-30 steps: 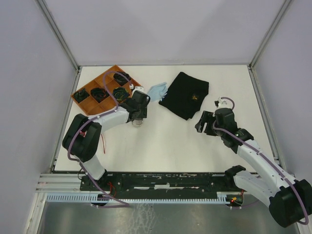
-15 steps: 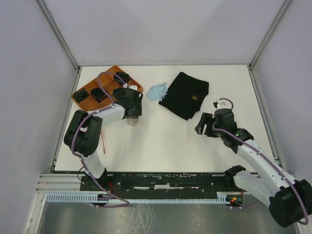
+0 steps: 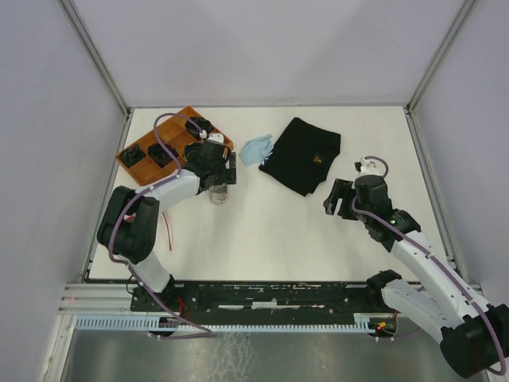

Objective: Organize the sunglasses
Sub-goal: Move the sunglasses case at the center of the board.

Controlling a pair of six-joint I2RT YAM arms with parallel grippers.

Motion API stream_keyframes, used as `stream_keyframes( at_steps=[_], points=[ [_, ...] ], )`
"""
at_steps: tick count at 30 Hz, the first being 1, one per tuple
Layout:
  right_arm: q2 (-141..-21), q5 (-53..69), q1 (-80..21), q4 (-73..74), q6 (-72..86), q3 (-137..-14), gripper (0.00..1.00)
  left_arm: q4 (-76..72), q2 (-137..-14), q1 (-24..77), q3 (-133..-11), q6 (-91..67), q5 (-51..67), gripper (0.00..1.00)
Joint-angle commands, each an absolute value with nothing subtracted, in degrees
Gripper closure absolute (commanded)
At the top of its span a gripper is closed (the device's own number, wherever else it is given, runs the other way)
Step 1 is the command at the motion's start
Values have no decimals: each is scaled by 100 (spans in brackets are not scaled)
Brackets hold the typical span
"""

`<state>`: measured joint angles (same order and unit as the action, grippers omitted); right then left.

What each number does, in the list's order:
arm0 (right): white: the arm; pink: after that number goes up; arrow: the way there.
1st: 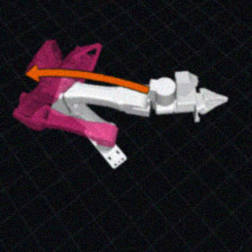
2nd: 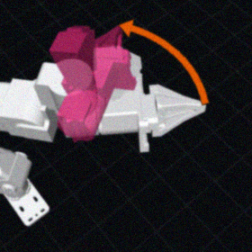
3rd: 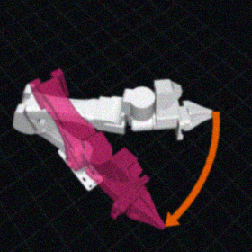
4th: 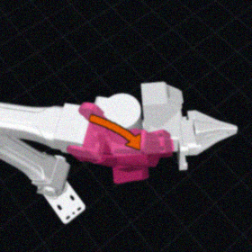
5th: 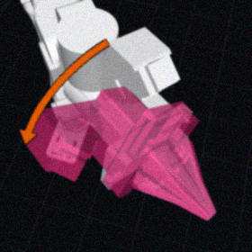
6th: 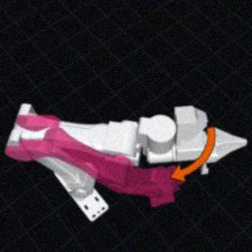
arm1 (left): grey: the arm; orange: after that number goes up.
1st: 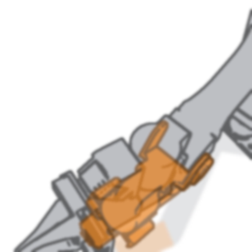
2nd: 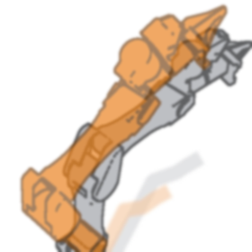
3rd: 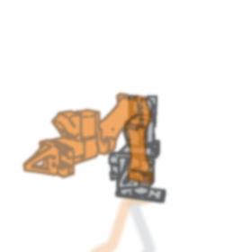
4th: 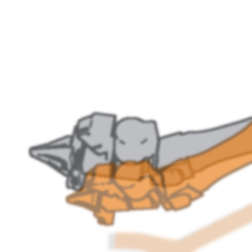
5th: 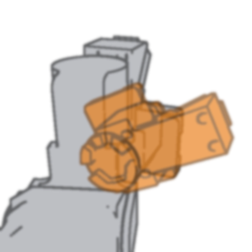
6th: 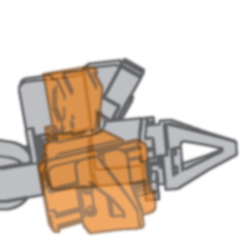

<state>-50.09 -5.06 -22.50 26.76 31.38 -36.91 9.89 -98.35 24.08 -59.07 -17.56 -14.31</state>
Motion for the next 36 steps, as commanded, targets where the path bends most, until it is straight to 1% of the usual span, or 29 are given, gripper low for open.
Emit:
stream_keyframes(
  at_steps=[1,5,9,13,14,18,22,26,30,36],
  points=[
    [-4846,-1180,-2263,2760,3050,-4066,18,795,-8990,2391,-5971,-1903,-1414,4],
    [-4923,-1917,-2262,2965,3137,-4193,17,867,-8489,2401,-5829,-2145,-1378,2],
    [-5363,-2670,-2247,3315,3115,-4460,9,926,-7937,2486,-5555,-2373,-1176,2],
    [-6024,-3044,-2171,3499,2858,-4720,6,1211,-7437,2614,-5409,-2504,-904,2],
    [-6219,-3064,-2131,3479,2785,-4757,3,1266,-7318,2646,-5364,-2520,-780,2],
    [-7080,-2799,-1892,3449,2535,-5015,1,1531,-6844,2692,-5234,-2497,-475,2],
    [-7559,-2530,-1447,3104,2375,-5059,1,1799,-6523,2697,-5248,-2372,-208,2],
    [-7938,-2296,-910,2841,2335,-5110,1,1986,-6368,2696,-5274,-2193,-206,2],
    [-8029,-2064,-432,2496,2441,-4982,1,1951,-6347,2695,-5240,-2188,-40,2],
    [-7830,-1132,365,1860,2995,-4575,1,1912,-6409,2697,-5240,-2205,123,2]
  ],
)
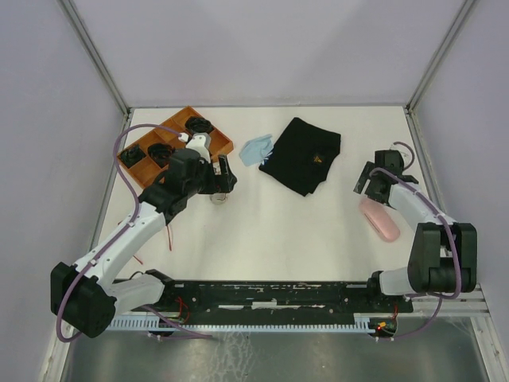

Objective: Organize the sunglasses
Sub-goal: Move the sunglasses case at the center of the board.

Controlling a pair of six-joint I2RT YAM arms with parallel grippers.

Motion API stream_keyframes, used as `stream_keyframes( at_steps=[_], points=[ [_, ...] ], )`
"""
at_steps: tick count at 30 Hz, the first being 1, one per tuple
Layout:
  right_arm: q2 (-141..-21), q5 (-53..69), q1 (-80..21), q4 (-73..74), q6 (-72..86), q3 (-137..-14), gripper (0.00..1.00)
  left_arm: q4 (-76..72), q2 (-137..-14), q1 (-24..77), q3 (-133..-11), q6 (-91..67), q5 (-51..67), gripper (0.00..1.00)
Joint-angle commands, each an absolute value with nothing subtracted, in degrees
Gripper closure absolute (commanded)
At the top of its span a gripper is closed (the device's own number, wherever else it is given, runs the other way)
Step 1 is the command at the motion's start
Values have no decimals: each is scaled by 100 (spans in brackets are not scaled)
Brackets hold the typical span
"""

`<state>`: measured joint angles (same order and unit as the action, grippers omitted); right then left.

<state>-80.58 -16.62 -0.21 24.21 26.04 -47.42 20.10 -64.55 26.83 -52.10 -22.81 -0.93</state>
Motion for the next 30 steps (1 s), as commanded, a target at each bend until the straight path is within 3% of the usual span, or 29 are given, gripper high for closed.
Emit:
stream_keyframes(
  at_steps=[1,13,24,30],
  points=[
    [-7771,-1107,500,1782,3102,-4505,1,1897,-6407,2695,-5234,-2206,127,2],
    [-7513,-444,1526,1257,4383,-3727,1,1890,-6417,2698,-5219,-2188,178,2],
    [-6965,840,1426,1176,4996,-3177,1,1898,-6332,2699,-5191,-2170,115,2],
    [-6707,683,602,1273,5041,-3080,1,1890,-6347,2696,-5207,-2164,140,2]
  ],
)
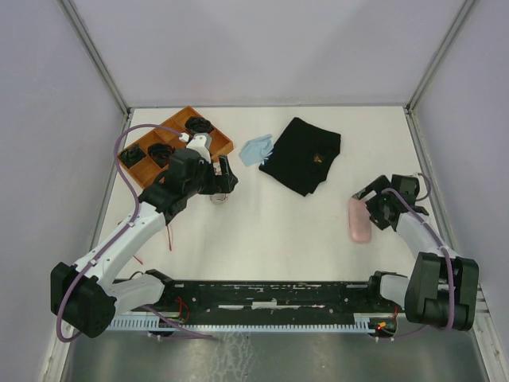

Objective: Organize the sunglasses
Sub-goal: Move the sunglasses case at the center of the board, then adjust the sunglasses case at the center of the board.

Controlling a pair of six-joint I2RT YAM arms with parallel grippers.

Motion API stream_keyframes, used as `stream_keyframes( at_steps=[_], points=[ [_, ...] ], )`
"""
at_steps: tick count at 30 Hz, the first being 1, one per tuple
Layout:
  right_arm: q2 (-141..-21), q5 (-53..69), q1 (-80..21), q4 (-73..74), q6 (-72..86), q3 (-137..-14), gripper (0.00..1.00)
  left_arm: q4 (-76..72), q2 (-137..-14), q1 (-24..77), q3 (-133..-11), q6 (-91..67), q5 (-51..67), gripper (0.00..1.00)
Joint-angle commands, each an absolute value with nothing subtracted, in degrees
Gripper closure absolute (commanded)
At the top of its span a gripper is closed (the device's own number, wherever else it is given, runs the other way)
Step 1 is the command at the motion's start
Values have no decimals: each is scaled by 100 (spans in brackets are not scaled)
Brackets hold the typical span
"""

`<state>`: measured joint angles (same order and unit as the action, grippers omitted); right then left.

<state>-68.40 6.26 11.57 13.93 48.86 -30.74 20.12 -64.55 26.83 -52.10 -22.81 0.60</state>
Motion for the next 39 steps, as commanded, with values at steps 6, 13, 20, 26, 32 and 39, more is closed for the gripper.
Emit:
stream_keyframes(
  at_steps=[6,13,20,26,32,39],
  points=[
    [-6992,-274,-426,1390,4807,-3193,1,1873,-6335,2698,-5199,-2162,121,2],
    [-7241,-636,-923,1912,4019,-3628,2,1872,-6380,2694,-5200,-2153,173,2],
    [-7357,-931,-1433,2667,3391,-4076,3,1881,-6355,2693,-5176,-2140,138,2],
    [-7555,-1286,-1540,3109,3044,-4377,11,1889,-6373,2693,-5192,-2126,141,2],
    [-7670,-1219,-1538,3176,3051,-4396,13,1898,-6372,2691,-5192,-2117,147,2],
    [-7727,-1096,-1538,3055,3152,-4359,21,1898,-6390,2699,-5191,-2103,185,2]
  ],
)
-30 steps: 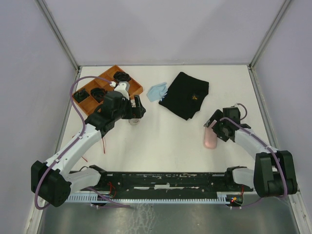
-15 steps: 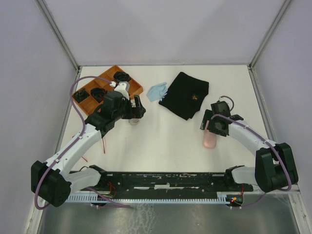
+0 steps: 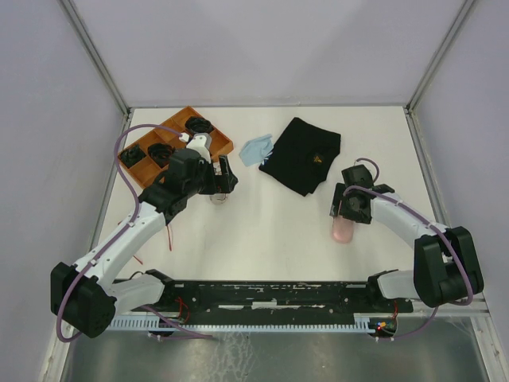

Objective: Organize the sunglasses
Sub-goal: Adjust the sunglasses case at the center of the board.

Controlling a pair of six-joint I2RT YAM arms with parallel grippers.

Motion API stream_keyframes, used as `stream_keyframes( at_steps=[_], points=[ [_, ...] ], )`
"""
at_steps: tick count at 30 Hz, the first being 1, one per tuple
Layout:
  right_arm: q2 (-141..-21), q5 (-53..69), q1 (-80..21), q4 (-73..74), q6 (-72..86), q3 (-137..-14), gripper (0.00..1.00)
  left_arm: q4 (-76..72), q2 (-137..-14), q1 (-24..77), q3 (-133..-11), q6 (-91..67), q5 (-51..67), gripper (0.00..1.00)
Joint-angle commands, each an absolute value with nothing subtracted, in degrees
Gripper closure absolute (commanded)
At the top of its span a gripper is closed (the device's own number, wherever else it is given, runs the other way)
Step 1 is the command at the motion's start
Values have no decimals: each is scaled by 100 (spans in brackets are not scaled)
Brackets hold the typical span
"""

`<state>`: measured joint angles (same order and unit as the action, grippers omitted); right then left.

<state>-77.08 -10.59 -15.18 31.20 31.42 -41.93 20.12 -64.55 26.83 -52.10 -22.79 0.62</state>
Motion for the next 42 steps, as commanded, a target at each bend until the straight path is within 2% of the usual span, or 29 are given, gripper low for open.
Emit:
stream_keyframes(
  at_steps=[1,8,14,17,20,24,30,34,38,42],
  points=[
    [-7732,-1091,-1536,3050,3155,-4359,22,1898,-6390,2697,-5192,-2101,185,2],
    [-7755,-1029,-1538,3026,3164,-4343,30,1898,-6414,2695,-5211,-2101,192,3],
    [-7700,-1016,-1536,3043,3147,-4346,43,1898,-6403,2695,-5207,-2104,193,3],
    [-7554,-920,-1538,3044,3031,-4396,60,1833,-6343,2697,-5174,-2146,201,3],
    [-7321,-327,-1540,2772,2782,-4428,77,1641,-6184,2693,-5066,-2220,246,3],
    [-7068,870,-1547,2185,2657,-4420,91,1262,-5922,2693,-4853,-2376,332,2],
    [-6935,2708,-1559,1066,2817,-4423,100,594,-5700,2696,-4502,-2630,787,1],
    [-6840,3321,-1588,324,3132,-4340,100,-100,-5525,2695,-4120,-2926,1155,1],
    [-6983,3363,-1641,577,3138,-4520,100,-556,-5524,2695,-3882,-3137,1472,1],
    [-7323,2254,-2099,1942,2300,-5064,100,-489,-5537,2698,-3872,-3155,1433,1]
  ],
)
